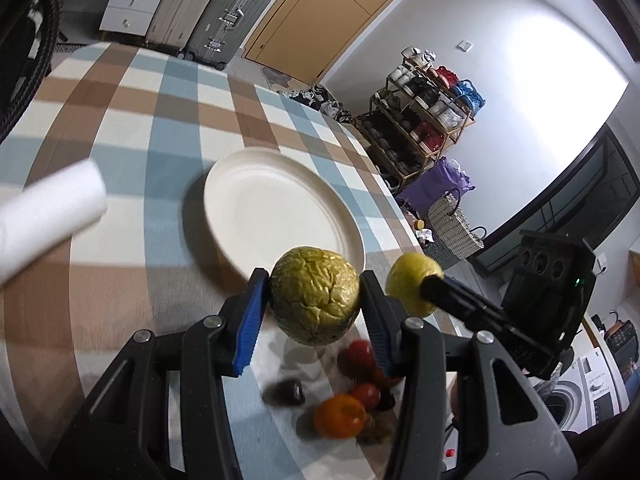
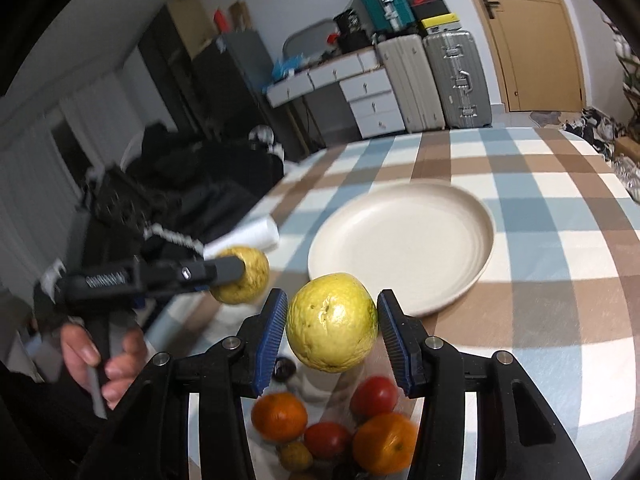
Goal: Organize fruits
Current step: 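Carry both fruits onto the cream plate and open both tools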
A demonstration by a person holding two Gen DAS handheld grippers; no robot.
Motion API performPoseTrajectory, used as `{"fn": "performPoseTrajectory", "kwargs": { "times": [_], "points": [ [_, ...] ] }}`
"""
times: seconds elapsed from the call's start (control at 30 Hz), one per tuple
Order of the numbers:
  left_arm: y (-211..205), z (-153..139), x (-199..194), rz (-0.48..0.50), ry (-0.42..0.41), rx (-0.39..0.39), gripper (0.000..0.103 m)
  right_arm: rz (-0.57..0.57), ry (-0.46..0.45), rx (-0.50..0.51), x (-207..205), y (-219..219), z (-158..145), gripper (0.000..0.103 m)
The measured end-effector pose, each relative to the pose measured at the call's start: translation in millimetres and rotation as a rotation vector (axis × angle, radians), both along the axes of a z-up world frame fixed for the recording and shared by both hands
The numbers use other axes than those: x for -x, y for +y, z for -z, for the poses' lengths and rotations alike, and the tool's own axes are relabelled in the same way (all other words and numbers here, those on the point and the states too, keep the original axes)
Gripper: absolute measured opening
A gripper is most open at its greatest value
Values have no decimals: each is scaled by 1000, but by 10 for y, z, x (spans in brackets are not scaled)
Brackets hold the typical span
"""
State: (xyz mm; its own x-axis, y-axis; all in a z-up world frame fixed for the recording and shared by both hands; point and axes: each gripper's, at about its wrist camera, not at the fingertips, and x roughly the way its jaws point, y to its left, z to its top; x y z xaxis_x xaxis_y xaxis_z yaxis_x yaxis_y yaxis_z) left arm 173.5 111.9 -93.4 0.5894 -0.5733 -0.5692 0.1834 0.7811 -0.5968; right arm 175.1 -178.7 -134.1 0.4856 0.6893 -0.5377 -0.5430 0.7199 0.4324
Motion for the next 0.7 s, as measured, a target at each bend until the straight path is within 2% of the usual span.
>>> {"fn": "performPoseTrajectory", "kwargs": {
  "times": [0.2,0.37,0.57,0.7],
  "points": [
    [-131,-179,-414,-7,-29,-44,44,28,16,-52,-413,-134,-176,48],
    [-217,-214,-798,-35,-36,-86,44,43,49,-64,-849,-197,-221,48],
    [-355,-53,-1279,-32,-6,-151,44,46,97,-89,-1388,-164,-165,48],
    [-482,105,-1502,-24,8,-241,44,53,148,-97,-1687,-98,-16,48]
  ]
}}
